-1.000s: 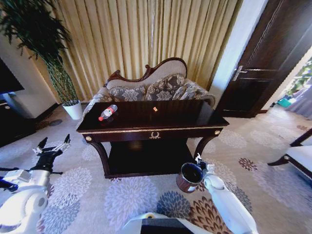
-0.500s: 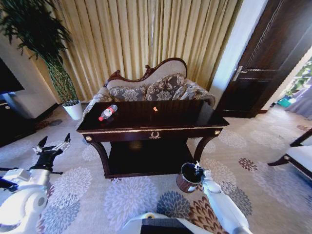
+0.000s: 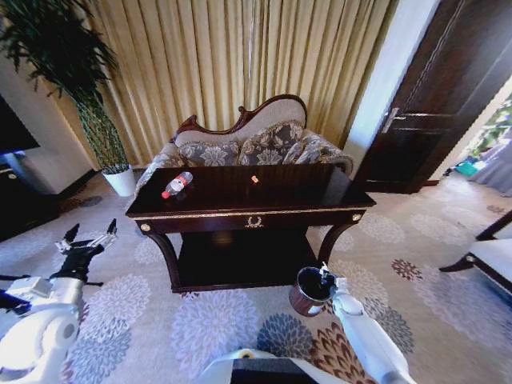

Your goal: Move to the front of the table and place the trash on the table into the trash bin.

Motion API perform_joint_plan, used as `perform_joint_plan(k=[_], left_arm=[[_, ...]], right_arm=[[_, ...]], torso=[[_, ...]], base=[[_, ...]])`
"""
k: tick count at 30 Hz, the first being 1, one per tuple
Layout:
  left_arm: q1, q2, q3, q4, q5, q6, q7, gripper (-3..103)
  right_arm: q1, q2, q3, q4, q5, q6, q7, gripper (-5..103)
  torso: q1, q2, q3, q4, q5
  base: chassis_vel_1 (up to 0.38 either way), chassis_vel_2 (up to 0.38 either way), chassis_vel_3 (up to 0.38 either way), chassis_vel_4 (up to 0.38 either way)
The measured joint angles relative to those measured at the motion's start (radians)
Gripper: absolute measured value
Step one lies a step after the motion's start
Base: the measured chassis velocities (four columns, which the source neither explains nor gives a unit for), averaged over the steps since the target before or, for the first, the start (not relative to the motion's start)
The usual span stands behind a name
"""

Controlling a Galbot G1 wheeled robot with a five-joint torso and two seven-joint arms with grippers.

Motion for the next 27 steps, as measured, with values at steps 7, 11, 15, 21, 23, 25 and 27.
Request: perform_joint_plan(k=[7,11,15,21,23,25,27], left_arm=[[0.005,-0.001,-0.004,0.000,0.000,-0.001,0.002,100],[0.013,-0.002,-0.011,0.000,0.000,-0.004,0.003,100],[0.016,-0.002,-0.015,0.002,-0.001,-0.007,0.003,100],[0.012,0.000,-0.014,0.002,-0.001,-0.008,0.003,100],[0.010,0.000,-0.013,0.001,-0.001,-0.008,0.003,100],[0.010,0.000,-0.012,0.000,-0.001,-0.008,0.003,100],[0.010,0.000,-0.011,0.000,-0.001,-0.008,0.003,100]], right_arm=[[-0.005,0.010,0.001,-0.001,-0.007,0.019,0.001,20],[-0.004,0.011,0.003,-0.001,-0.006,0.019,0.002,37],[-0.003,0.008,0.003,-0.001,-0.005,0.020,0.003,52],[-0.003,0.006,0.003,0.006,0.000,0.020,0.003,74],[-0.005,0.005,0.004,0.008,0.003,0.020,0.003,80],[-0.007,0.004,0.004,0.008,0.004,0.020,0.003,90],[-0.008,0.003,0.004,0.008,0.006,0.020,0.003,95]], torso=[[0.000,0.000,0.000,0.0000,0.0002],[0.000,0.000,0.000,0.0001,0.0001],[0.000,0.000,0.000,0.0000,0.0001],[0.000,0.000,0.000,0.0000,0.0000],[0.000,0.000,0.000,0.0000,0.0001],[0.000,0.000,0.000,0.0000,0.0001],[0.000,0.000,0.000,0.0000,0.0001]], base=[[0.000,0.000,0.000,0.000],[0.000,0.000,0.000,0.000],[0.000,0.000,0.000,0.000],[0.000,0.000,0.000,0.000],[0.000,0.000,0.000,0.000],[0.000,0.000,0.000,0.000],[0.000,0.000,0.000,0.000]])
